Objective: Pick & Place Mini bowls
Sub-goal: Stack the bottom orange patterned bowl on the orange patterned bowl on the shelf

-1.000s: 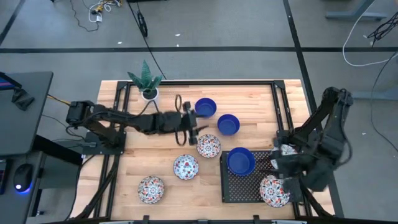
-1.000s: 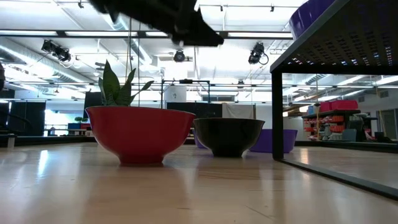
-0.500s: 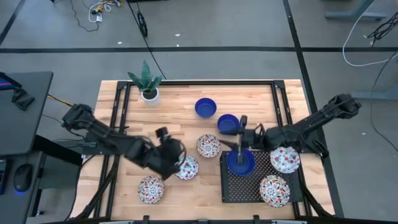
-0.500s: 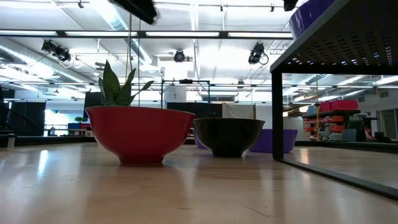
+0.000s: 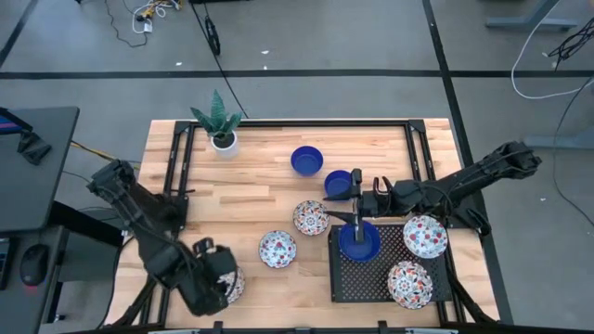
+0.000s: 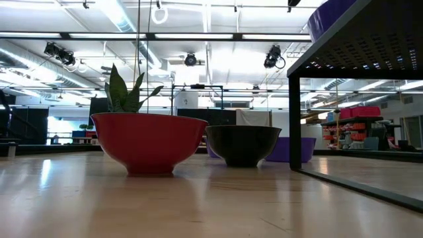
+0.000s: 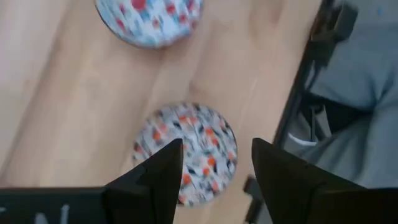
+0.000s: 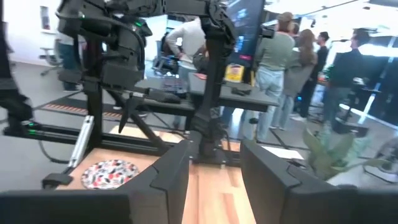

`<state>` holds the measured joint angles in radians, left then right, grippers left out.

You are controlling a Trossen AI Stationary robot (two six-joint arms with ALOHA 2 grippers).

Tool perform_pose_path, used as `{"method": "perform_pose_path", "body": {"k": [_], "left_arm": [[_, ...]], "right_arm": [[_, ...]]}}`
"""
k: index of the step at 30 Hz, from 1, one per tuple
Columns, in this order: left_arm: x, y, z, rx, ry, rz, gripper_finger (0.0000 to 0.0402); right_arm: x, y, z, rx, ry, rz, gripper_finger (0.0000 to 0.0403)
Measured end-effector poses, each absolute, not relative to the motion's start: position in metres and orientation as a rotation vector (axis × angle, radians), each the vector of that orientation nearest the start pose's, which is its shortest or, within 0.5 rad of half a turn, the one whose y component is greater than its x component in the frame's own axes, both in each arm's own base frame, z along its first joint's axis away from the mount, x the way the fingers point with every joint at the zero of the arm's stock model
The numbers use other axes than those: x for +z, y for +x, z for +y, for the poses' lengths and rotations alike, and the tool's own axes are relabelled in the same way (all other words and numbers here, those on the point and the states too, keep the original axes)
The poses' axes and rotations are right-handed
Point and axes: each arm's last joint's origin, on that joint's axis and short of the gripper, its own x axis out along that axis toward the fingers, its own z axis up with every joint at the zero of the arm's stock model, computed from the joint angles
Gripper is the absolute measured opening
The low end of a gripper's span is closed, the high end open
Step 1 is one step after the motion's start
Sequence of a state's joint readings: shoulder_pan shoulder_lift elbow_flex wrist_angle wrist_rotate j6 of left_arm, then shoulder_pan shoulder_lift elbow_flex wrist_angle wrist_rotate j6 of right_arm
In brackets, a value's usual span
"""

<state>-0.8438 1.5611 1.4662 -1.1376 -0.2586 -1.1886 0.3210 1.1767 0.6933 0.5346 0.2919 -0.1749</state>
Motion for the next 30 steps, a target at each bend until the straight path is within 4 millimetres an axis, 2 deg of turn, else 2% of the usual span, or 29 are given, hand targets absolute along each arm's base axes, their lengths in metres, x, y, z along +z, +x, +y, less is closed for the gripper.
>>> {"method": "perform_pose_path", "body": {"k": [6,14,21,30], "left_arm": [[0.286,0.200,-0.250,0.156,-0.365,1.244,0.0196],[0.238,0.212,-0.285,0.184,-0.336,1.278,0.0196],[0.207,0.218,-0.297,0.277,-0.351,1.309,0.0196],[0.194,0.218,-0.301,0.329,-0.364,1.306,0.0196]], "right_arm": [[0.290,0.248,0.075,0.053,-0.165,-0.038,0.0144],[0.291,0.248,0.075,0.049,-0.223,-0.055,0.0144],[0.292,0.248,0.074,0.045,-0.262,-0.060,0.0144],[0.292,0.248,0.074,0.045,-0.262,-0.060,0.0144]]}}
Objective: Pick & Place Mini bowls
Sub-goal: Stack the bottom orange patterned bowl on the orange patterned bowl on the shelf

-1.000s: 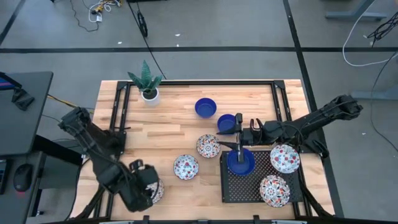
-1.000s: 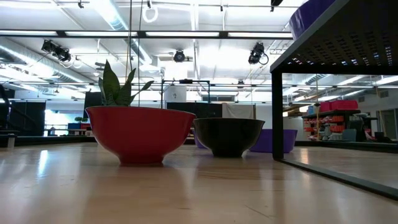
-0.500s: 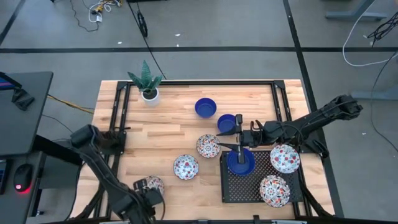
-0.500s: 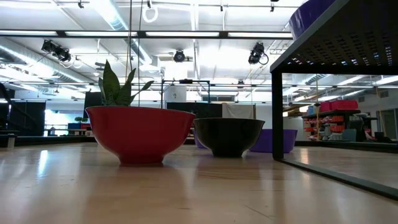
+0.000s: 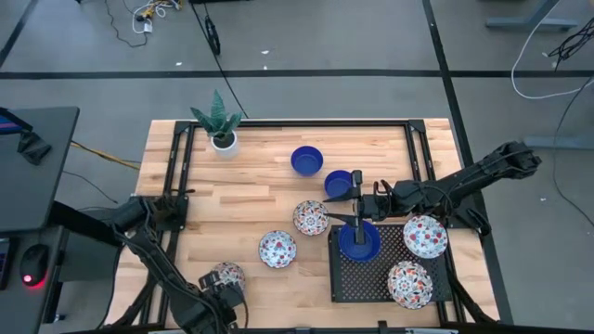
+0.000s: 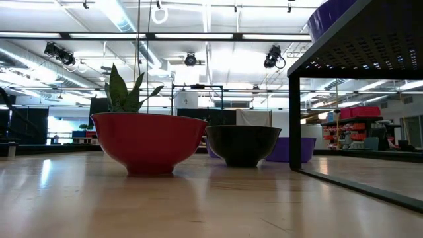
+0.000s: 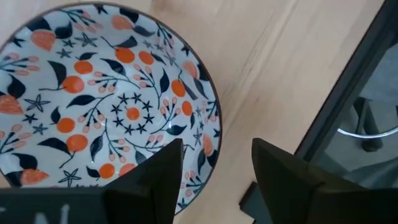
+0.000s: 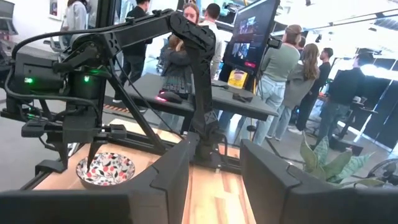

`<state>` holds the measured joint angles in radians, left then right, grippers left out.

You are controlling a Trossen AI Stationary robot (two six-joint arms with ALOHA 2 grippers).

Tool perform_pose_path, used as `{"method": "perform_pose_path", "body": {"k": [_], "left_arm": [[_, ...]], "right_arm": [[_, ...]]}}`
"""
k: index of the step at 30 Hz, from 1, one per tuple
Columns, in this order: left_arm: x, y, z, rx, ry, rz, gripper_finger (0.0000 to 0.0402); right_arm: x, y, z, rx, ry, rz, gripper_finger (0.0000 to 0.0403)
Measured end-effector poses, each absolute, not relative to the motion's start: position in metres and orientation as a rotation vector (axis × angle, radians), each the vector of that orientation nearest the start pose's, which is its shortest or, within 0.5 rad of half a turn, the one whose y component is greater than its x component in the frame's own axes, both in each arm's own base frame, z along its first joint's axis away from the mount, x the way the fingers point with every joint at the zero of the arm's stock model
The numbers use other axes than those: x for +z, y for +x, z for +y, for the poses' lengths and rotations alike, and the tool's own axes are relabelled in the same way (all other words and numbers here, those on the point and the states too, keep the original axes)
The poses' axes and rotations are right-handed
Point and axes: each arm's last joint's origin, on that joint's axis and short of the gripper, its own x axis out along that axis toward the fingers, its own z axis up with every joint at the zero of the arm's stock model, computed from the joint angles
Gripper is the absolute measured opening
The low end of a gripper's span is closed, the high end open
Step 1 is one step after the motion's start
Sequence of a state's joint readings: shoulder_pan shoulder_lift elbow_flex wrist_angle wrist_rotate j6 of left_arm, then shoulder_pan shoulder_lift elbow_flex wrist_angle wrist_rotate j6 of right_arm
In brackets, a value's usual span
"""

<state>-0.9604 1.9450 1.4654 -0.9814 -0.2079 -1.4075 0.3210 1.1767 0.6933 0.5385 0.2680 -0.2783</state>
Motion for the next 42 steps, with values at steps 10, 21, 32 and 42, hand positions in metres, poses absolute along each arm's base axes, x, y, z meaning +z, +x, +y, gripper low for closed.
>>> {"method": "perform_pose_path", "body": {"k": [10,21,32,42], "left_arm": [[0.194,0.219,-0.299,0.370,-0.353,1.256,0.0140],[0.191,0.224,-0.300,0.371,-0.382,1.253,0.0139],[0.184,0.232,-0.293,0.424,-0.401,1.295,0.0150],[0.181,0.233,-0.293,0.431,-0.395,1.298,0.0104]], "right_arm": [[0.292,0.248,0.074,0.046,-0.255,-0.059,0.0144],[0.291,0.248,0.075,0.047,-0.256,-0.057,0.0144],[0.291,0.248,0.075,0.050,-0.257,-0.053,0.0144],[0.291,0.248,0.075,0.049,-0.258,-0.052,0.0144]]}}
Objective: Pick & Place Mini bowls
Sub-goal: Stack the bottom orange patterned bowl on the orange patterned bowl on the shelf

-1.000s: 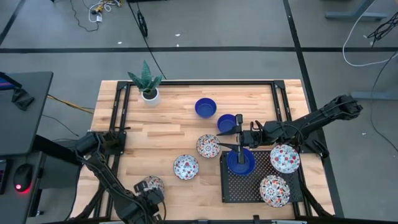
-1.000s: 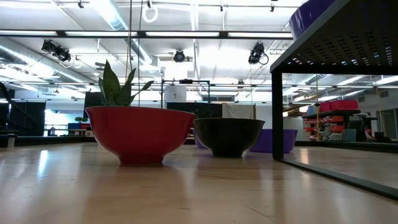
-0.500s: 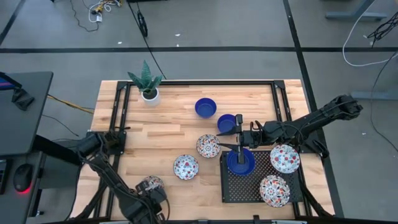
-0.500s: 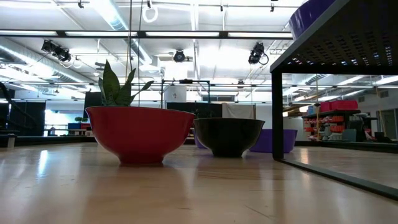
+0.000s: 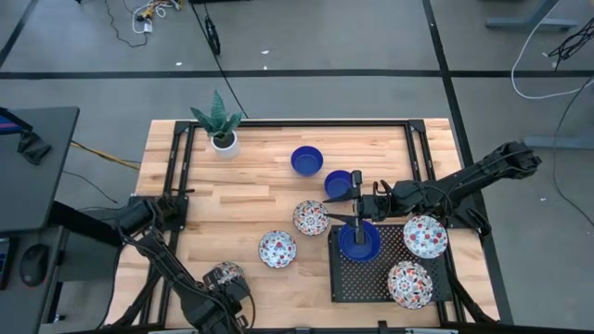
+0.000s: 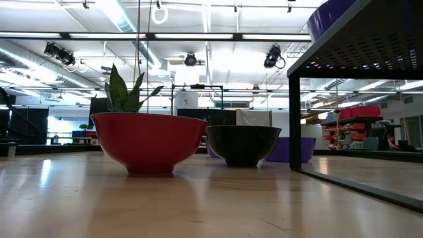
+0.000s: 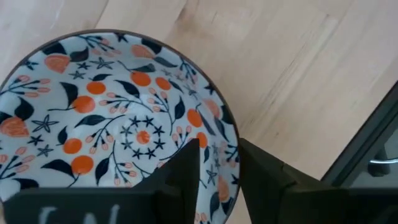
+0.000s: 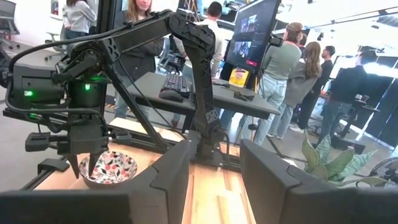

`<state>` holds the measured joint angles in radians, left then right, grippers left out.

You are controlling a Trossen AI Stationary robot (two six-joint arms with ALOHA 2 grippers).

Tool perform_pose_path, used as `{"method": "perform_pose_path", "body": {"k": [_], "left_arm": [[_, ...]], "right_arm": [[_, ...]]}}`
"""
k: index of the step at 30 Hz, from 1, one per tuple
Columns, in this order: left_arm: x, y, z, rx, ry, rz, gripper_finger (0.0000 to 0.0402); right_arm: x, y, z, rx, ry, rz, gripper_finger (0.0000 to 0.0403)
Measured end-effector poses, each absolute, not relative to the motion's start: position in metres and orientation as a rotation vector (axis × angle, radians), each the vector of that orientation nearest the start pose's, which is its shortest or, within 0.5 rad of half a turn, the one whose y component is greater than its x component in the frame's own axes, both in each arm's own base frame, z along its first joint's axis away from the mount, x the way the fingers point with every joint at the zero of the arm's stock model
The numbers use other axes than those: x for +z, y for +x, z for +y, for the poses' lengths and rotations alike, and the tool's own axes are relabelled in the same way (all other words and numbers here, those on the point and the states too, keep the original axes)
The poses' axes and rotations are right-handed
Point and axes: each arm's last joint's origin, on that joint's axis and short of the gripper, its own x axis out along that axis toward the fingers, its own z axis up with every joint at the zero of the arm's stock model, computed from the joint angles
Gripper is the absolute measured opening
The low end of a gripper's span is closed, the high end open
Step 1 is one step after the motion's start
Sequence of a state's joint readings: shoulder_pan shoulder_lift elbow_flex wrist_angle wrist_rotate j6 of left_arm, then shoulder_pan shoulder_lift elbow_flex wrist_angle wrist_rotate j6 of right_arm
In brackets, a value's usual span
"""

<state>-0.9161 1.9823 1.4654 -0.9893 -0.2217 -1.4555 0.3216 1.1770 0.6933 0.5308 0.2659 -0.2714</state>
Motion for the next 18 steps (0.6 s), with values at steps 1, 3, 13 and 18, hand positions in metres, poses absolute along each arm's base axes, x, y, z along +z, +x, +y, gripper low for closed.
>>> {"method": "perform_pose_path", "body": {"k": [1,3,13,18], "left_arm": [[0.181,0.233,-0.293,0.432,-0.394,1.296,0.0097],[0.181,0.233,-0.293,0.431,-0.394,1.296,0.0080],[0.187,0.241,-0.283,0.405,-0.294,1.313,0.0019],[0.210,0.270,-0.255,0.439,-0.113,1.311,0.0010]], "right_arm": [[0.291,0.248,0.075,0.049,-0.258,-0.052,0.0144],[0.291,0.248,0.075,0.047,-0.258,-0.051,0.0144],[0.292,0.246,0.075,0.052,-0.264,-0.048,0.0144],[0.295,0.237,0.076,0.108,-0.289,-0.014,0.0144]]}}
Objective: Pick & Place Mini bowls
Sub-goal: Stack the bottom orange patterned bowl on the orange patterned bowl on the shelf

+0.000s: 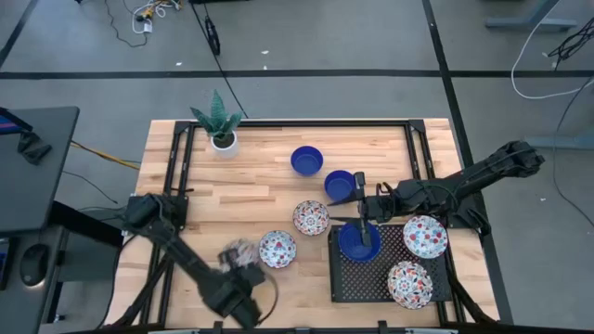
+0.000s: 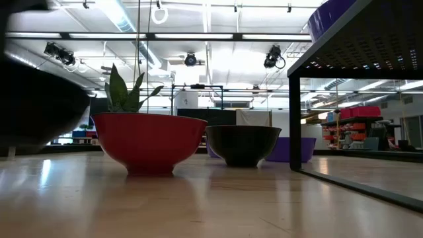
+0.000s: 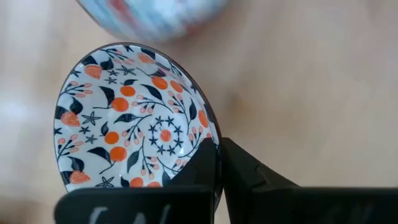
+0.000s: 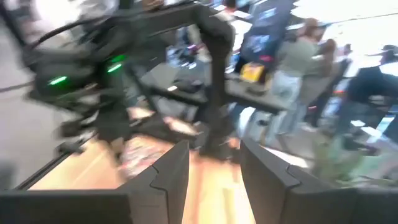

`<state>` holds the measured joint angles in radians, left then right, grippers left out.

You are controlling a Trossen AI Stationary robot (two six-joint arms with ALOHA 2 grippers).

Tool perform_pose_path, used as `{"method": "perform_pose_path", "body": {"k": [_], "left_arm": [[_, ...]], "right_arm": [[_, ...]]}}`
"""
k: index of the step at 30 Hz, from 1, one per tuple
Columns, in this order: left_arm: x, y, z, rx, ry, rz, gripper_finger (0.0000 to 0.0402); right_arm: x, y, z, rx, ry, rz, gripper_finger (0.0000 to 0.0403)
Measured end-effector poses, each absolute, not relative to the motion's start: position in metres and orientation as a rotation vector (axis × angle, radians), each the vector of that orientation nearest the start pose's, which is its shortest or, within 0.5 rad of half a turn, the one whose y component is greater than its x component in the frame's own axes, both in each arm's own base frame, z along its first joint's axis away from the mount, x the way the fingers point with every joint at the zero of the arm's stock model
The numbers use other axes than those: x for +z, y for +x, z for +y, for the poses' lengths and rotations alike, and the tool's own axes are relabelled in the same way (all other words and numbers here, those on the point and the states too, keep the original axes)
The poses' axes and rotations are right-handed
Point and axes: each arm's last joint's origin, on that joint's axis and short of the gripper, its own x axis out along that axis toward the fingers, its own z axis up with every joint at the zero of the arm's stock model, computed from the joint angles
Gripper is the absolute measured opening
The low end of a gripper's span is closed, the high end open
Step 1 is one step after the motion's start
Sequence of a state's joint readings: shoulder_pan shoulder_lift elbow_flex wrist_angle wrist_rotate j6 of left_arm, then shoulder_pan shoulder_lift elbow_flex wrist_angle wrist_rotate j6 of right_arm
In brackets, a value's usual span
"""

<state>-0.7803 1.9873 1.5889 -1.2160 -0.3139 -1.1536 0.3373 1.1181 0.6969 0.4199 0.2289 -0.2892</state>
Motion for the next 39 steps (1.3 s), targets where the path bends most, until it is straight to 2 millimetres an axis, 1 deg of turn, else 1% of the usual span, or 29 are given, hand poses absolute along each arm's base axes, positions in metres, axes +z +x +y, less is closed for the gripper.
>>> {"method": "perform_pose_path", "body": {"k": [2,6,8,12,14,18,21,27,30,34,39], "left_arm": [[0.226,0.285,-0.242,0.421,-0.029,1.301,0.0010],[0.256,0.317,-0.215,0.316,0.083,1.275,0.0010],[0.271,0.327,-0.203,0.276,0.163,1.262,0.0010],[0.305,0.340,-0.177,0.245,0.305,1.227,0.0010],[0.320,0.345,-0.167,0.237,0.377,1.204,0.0010],[0.344,0.355,-0.149,0.191,0.474,1.141,0.0010],[0.351,0.366,-0.137,0.147,0.528,1.095,0.0010],[0.354,0.386,-0.114,0.034,0.574,1.039,0.0010],[0.358,0.395,-0.107,-0.001,0.611,0.976,0.0010],[0.361,0.403,-0.101,-0.075,0.649,0.911,0.0010],[0.363,0.407,-0.095,-0.096,0.681,0.890,0.0010]], "right_arm": [[0.302,0.234,0.077,0.165,-0.283,0.022,0.0144],[0.318,0.233,0.080,0.263,-0.309,0.139,0.0144],[0.326,0.233,0.082,0.290,-0.340,0.194,0.0144],[0.335,0.232,0.086,0.325,-0.398,0.275,0.0144],[0.336,0.230,0.085,0.336,-0.420,0.306,0.0144],[0.337,0.227,0.083,0.350,-0.465,0.379,0.0144],[0.347,0.227,0.083,0.353,-0.475,0.406,0.0148],[0.366,0.232,0.085,0.373,-0.540,0.494,0.0176],[0.367,0.240,0.087,0.370,-0.609,0.589,0.0190],[0.367,0.251,0.088,0.317,-0.686,0.672,0.0197],[0.368,0.257,0.089,0.307,-0.698,0.756,0.0195]]}}
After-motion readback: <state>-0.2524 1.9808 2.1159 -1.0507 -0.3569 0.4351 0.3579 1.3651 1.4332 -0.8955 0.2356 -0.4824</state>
